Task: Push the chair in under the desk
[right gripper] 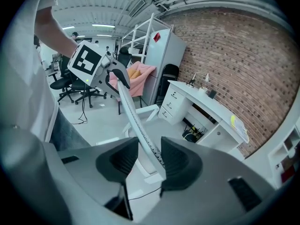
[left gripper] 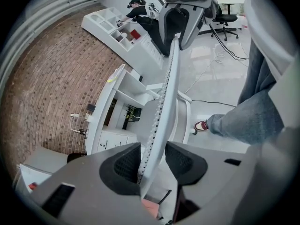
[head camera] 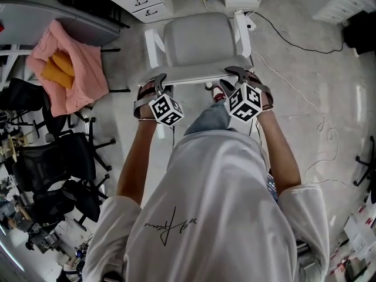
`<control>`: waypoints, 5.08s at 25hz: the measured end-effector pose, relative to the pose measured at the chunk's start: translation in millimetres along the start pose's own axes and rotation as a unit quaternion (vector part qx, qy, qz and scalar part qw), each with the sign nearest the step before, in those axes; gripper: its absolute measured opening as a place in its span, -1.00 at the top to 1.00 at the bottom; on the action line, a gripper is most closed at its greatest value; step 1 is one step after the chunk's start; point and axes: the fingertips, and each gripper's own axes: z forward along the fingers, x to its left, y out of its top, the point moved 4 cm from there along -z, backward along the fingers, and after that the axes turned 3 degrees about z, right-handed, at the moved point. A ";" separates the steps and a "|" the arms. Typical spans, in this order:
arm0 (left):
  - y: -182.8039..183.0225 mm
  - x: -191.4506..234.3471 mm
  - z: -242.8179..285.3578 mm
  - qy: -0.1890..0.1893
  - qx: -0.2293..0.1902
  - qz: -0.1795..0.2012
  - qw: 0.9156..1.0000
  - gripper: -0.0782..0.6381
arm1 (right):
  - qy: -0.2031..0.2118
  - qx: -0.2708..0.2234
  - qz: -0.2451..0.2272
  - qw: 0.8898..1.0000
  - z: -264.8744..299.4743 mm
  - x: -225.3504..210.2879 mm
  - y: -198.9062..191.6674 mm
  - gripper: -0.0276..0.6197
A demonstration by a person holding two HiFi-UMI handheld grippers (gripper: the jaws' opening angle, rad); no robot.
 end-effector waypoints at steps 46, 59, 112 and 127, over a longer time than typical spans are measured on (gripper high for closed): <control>51.7 110.9 90.1 0.022 -0.035 0.001 0.999 0.32 | -0.041 0.013 0.013 0.999 54.7 -133.9 18.9 0.38; 61.3 125.8 100.0 0.038 -0.050 -0.001 0.998 0.30 | -0.057 0.031 0.013 0.998 59.8 -151.6 21.2 0.38; 57.1 187.1 154.3 0.092 0.003 -0.048 0.995 0.16 | -0.086 0.018 0.034 0.996 104.8 -203.3 51.7 0.30; 54.2 180.7 143.5 0.052 -0.032 -0.080 0.995 0.14 | -0.078 -0.001 0.026 0.997 102.5 -195.0 50.1 0.31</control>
